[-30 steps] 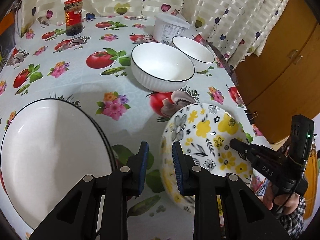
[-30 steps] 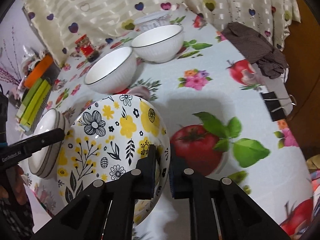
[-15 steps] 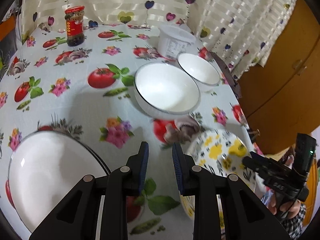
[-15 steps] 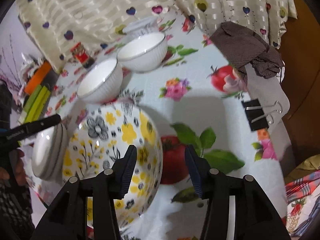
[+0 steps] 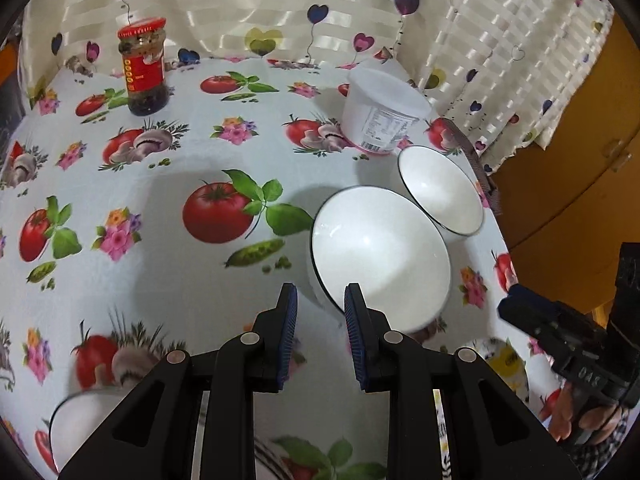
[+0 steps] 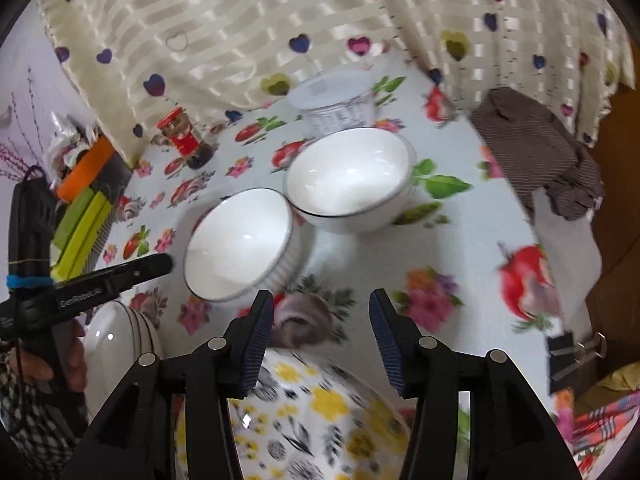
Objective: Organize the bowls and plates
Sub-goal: 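Close the left gripper on the larger white bowl rim while the right gripper grips it too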
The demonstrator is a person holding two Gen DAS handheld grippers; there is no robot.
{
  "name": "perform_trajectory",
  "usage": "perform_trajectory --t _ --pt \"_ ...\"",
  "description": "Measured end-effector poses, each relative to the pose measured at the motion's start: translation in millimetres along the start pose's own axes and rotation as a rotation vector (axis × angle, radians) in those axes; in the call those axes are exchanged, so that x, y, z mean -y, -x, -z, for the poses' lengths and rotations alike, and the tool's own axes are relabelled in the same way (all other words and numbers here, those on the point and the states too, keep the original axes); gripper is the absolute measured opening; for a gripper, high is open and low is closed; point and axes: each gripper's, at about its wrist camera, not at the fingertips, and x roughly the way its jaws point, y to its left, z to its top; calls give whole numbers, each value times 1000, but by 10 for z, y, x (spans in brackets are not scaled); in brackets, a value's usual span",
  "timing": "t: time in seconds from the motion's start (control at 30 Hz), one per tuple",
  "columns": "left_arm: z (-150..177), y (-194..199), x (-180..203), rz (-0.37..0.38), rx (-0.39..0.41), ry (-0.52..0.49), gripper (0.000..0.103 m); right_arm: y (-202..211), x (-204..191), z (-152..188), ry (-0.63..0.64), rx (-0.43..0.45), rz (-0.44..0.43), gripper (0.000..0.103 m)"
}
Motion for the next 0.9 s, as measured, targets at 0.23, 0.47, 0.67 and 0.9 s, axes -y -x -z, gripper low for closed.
perform_trajectory --t 0.23,0.47,0.67,0.9 --pt "-128 -221 -36 -7 -26 -19 25 -370 -123 -209 -6 -43 -4 46" --pt "-180 -382 -83 9 -52 -26 25 -659 -205 -322 8 -65 18 33" --pt "-176 -482 -49 15 -67 -41 25 -817 -201 -341 -2 -91 14 18" --pt "-168 -542 -62 28 -69 -26 25 -877 -195 -361 2 -95 16 17"
